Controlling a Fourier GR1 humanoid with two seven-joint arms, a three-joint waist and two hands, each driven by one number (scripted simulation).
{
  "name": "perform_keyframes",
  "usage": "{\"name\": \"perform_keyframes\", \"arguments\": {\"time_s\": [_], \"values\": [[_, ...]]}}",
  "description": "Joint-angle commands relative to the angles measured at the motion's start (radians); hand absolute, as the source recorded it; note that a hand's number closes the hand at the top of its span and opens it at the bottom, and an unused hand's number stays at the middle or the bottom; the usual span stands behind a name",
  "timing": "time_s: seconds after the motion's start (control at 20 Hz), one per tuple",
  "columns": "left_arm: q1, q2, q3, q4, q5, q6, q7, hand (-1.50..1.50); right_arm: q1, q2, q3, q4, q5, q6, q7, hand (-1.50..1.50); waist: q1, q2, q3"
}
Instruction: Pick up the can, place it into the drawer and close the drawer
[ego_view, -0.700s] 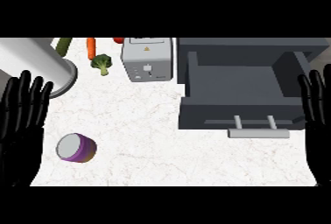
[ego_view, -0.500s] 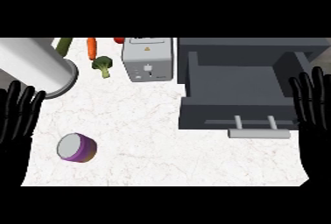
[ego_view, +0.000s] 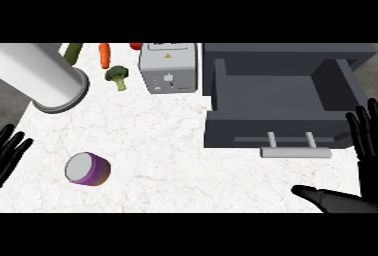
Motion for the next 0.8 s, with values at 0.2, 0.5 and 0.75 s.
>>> {"name": "perform_keyframes", "arguments": {"time_s": [0.2,0.5,0.75], "values": [[0.087,0.104,0.221,-0.004,0.243,-0.155,0.090,-1.50,0.140,-0.021,-0.092,-0.042,-0.092,0.075,-0.037,-1.50,-0.003,0.000,0.001],[0.106,0.081,0.300,0.012,0.270,-0.230,0.099,-1.50,0.151,-0.091,-0.238,-0.043,-0.232,0.160,-0.013,-1.50,-0.005,0.001,0.001],[0.140,0.062,0.331,-0.029,0.407,-0.178,0.220,-1.50,0.236,-0.037,-0.217,-0.030,-0.209,0.210,-0.106,-1.50,-0.006,0.001,0.001]]}}
